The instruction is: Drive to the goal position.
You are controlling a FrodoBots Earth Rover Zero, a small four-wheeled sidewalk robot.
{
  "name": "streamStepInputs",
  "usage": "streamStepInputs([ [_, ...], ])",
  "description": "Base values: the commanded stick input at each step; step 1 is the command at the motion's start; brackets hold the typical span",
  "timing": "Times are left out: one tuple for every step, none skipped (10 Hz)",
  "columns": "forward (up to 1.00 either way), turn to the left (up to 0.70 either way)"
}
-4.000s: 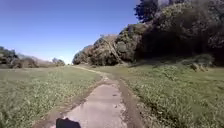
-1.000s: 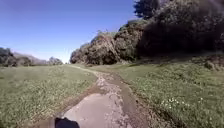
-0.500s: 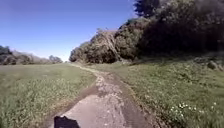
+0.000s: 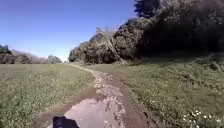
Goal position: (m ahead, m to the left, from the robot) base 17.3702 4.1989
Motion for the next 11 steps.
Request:
streamStepInputs([
  [0.50, 0.00],
  [0.50, 0.00],
  [0.50, 0.00],
  [0.50, 0.00],
  [0.50, 0.00],
  [0.50, 0.00],
  [0.50, 0.00],
  [0.50, 0.00],
  [0.50, 0.00],
  [0.50, 0.00],
  [0.50, 0.00],
])
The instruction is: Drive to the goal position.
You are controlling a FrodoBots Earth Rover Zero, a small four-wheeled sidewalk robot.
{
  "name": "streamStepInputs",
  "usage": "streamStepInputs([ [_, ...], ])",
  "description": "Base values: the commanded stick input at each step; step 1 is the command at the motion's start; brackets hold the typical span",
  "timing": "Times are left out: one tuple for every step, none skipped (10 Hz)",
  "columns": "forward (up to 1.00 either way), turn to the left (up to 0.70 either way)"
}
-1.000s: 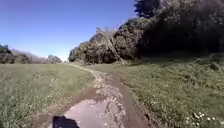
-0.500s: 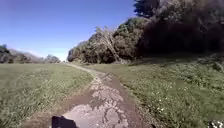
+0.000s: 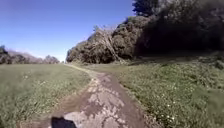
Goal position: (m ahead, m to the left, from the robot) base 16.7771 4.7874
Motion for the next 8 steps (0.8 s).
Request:
streamStepInputs([
  [0.50, 0.00],
  [0.50, 0.00],
  [0.50, 0.00],
  [0.50, 0.00],
  [0.50, 0.00],
  [0.50, 0.00],
  [0.50, 0.00],
  [0.50, 0.00],
])
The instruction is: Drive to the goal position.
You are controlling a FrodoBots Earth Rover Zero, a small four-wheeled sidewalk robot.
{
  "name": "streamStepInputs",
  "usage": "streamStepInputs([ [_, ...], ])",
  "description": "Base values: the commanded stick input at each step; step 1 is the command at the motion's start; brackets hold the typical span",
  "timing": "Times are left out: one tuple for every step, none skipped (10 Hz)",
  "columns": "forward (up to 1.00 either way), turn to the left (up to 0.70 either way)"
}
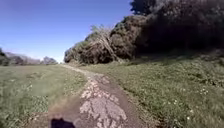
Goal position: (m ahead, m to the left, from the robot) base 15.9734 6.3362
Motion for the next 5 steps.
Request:
streamStepInputs([
  [0.50, 0.00],
  [0.50, 0.00],
  [0.50, 0.00],
  [0.50, 0.00],
  [0.50, 0.00],
])
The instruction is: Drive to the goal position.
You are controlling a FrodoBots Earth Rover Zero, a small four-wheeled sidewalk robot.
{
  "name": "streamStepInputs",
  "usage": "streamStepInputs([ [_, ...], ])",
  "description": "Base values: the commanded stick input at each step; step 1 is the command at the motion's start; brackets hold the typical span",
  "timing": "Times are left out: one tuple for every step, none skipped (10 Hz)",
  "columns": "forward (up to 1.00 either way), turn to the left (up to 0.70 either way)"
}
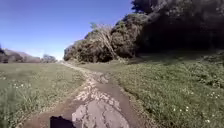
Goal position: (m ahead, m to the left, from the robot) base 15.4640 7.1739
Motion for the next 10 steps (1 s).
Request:
streamStepInputs([
  [0.50, 0.00],
  [0.50, 0.00],
  [0.50, 0.00],
  [0.50, 0.00],
  [0.50, 0.00],
  [0.50, 0.00],
  [0.50, 0.00],
  [0.50, 0.00],
  [0.50, 0.00],
  [0.50, 0.00],
])
